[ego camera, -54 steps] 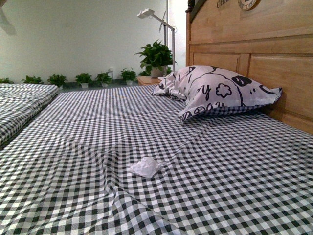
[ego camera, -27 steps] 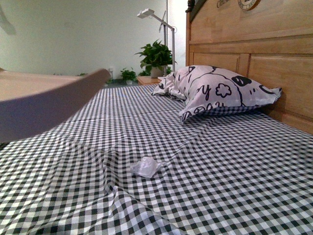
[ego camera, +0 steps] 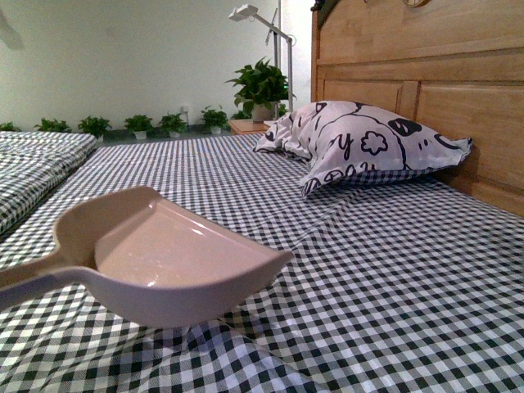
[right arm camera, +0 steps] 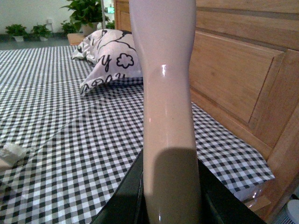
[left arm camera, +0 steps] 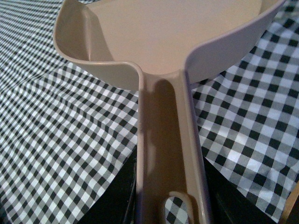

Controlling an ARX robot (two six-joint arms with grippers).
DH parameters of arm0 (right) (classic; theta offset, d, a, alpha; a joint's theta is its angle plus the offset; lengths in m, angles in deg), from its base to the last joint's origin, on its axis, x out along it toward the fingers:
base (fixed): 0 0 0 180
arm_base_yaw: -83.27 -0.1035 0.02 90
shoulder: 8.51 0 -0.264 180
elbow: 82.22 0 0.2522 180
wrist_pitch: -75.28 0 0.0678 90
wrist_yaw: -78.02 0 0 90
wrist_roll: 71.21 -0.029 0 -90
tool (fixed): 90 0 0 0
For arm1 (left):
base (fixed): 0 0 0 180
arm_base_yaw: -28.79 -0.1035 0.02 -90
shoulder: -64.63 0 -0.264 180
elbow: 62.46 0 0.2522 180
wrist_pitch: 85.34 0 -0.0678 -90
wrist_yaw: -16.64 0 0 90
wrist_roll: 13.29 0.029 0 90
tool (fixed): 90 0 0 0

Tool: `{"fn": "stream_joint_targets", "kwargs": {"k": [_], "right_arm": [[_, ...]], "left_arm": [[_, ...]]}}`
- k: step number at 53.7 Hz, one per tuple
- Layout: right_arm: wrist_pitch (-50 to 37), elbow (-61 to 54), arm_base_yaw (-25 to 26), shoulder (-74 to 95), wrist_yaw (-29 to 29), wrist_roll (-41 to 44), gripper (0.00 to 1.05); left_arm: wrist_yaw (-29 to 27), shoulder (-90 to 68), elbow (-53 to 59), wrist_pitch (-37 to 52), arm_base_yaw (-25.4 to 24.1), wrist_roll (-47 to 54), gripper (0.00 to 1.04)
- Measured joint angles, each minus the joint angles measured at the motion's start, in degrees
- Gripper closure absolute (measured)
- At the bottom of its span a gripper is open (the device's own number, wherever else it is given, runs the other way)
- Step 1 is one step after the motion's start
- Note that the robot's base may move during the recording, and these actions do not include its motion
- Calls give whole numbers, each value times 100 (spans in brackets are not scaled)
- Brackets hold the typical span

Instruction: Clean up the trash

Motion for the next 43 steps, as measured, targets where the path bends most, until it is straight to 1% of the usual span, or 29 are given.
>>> {"fn": "stream_joint_targets", "kwargs": {"k": [6,14,30,43], "right_arm": [[0,0,2,0,0,0,85],[0,0,0,0,2,2,85],[0,0,0,0,0,0,85],[0,0,2,0,0,0,85]], "left_arm": [[20,-363,-9,-2,0,560,77],[46,-649,-66,63,-85,809,77],[181,-1014,-214,238,-326,866,77],[212,-1360,-402,490,-380,815,77]]}}
